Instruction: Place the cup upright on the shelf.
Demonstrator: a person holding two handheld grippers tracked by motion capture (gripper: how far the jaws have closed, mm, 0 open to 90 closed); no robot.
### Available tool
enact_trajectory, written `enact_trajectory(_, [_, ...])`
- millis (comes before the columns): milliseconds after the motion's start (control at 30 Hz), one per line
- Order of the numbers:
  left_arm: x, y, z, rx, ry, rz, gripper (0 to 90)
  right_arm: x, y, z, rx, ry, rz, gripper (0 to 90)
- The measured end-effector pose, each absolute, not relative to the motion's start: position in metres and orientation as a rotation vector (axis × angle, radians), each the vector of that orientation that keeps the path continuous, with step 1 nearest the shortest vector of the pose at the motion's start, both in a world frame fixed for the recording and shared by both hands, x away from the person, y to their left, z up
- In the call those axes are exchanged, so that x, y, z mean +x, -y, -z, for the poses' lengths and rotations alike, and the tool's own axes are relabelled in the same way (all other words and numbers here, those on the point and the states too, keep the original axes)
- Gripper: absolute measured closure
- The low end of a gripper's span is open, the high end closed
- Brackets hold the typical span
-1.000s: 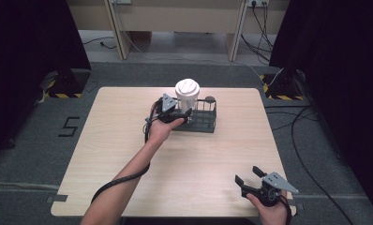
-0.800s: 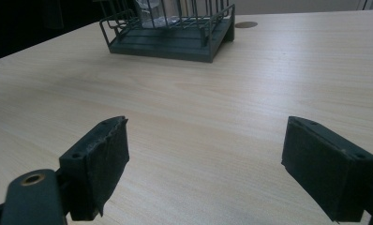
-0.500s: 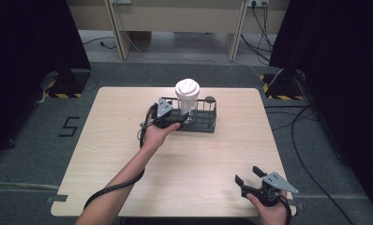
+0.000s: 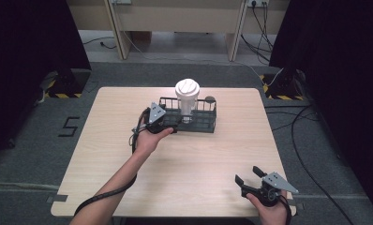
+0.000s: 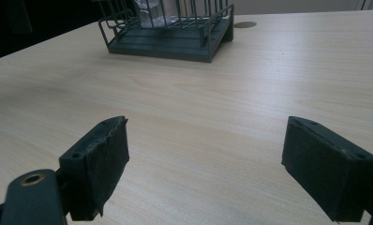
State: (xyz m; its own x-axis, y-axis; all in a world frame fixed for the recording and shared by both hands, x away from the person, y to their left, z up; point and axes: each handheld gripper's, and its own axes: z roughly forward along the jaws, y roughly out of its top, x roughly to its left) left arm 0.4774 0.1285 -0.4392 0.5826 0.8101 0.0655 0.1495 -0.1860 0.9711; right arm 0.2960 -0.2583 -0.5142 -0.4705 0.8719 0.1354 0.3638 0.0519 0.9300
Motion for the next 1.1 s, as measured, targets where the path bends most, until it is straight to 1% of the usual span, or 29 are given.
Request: enact_trajectory(1100, [0.423,-0.167,0.451,1.657,-0.802,-0.686,14.8,0.296,0.258,0.514,1.239,-1.861,-1.414,15.6])
